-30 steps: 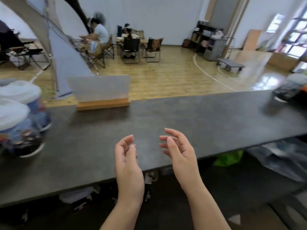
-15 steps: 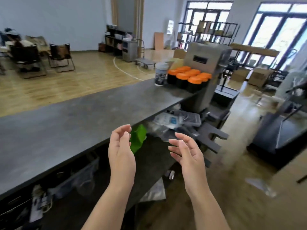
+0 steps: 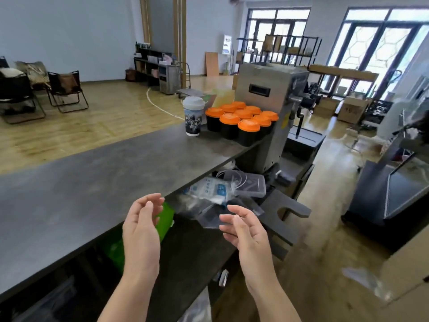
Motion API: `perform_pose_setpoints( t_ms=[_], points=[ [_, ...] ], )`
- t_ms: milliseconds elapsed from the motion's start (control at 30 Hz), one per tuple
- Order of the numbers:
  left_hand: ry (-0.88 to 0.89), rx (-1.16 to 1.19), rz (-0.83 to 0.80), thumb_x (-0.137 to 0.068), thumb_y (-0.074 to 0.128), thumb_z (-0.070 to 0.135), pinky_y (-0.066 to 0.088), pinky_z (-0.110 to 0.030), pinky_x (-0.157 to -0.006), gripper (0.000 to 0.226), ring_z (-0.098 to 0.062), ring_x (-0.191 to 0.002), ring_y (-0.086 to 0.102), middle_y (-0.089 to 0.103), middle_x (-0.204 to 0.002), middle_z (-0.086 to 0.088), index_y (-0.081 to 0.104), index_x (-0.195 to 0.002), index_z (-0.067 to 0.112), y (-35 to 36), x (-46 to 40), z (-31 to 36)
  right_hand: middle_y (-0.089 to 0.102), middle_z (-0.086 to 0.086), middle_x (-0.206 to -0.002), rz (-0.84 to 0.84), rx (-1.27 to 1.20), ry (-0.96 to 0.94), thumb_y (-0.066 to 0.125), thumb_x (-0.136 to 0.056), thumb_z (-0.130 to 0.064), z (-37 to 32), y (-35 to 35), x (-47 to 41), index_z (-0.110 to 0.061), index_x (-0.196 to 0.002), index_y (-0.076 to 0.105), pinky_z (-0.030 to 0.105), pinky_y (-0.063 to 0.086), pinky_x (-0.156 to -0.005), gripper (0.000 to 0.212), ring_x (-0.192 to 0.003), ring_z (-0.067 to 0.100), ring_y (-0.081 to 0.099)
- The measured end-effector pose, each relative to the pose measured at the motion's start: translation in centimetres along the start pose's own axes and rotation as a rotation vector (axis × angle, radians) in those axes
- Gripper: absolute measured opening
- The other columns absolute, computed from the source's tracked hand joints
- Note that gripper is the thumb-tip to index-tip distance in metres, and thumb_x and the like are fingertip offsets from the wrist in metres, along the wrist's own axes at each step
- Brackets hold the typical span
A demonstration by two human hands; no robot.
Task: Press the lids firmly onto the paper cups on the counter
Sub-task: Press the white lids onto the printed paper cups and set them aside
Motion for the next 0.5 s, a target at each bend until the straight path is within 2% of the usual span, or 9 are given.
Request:
perform_pose_setpoints(
  t_ms=[100, 233, 367, 500],
  points=[
    [-0.018, 0.026, 0.061, -0.108, 0.037, 0.018, 0.044, -0.020, -0.080, 0.031, -0.010, -0.103, 0.062, 0.069, -0.105, 0.003, 0.067, -0.101, 0.022, 3.0, -3.7, -1.3, 0.075, -0.001, -0.099, -0.065, 0.042, -0.001, 0.048, -0.103, -0.016, -0.3, -0.4, -5.6, -0.023, -0.112, 0.066, 0.029, 0.057, -0.087, 0.022, -0.092, 0.015, 0.071],
    [-0.002, 0.049, 0.096, -0.108, 0.037, 0.017, 0.047, -0.022, -0.088, 0.031, -0.008, -0.102, 0.063, 0.069, -0.106, 0.002, 0.067, -0.103, 0.021, 8.0, -8.1, -1.3, 0.075, -0.001, -0.099, -0.123, 0.078, -0.028, 0.047, -0.103, -0.016, -2.0, -1.7, -12.0, -0.024, -0.111, 0.066, 0.029, 0.056, -0.087, 0.022, -0.090, 0.013, 0.071],
    [0.021, 0.070, 0.095, -0.107, 0.039, 0.013, 0.048, -0.020, -0.087, 0.030, -0.009, -0.098, 0.064, 0.069, -0.103, 0.000, 0.068, -0.103, 0.016, 13.3, -12.1, -0.4, 0.075, 0.002, -0.098, -0.072, 0.005, -0.037, 0.045, -0.103, -0.013, -2.7, -4.2, -17.5, -0.021, -0.110, 0.067, 0.031, 0.055, -0.084, 0.024, -0.088, 0.015, 0.070],
    [0.023, 0.060, 0.083, -0.106, 0.039, 0.011, 0.048, -0.020, -0.089, 0.029, -0.008, -0.094, 0.063, 0.068, -0.101, -0.001, 0.068, -0.105, 0.011, 17.2, -15.6, -1.1, 0.075, 0.005, -0.103, -0.053, -0.048, 0.034, 0.046, -0.103, -0.014, -0.4, -4.6, -22.0, -0.021, -0.109, 0.068, 0.033, 0.054, -0.085, 0.023, -0.090, 0.014, 0.069]
  ],
)
Point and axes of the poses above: each hand's wrist, its own x-axis away from the middle knuckle, its own y-axis out of the palm, z = x × y, the point moved 8 cm from there along -x, towards the middle knuckle
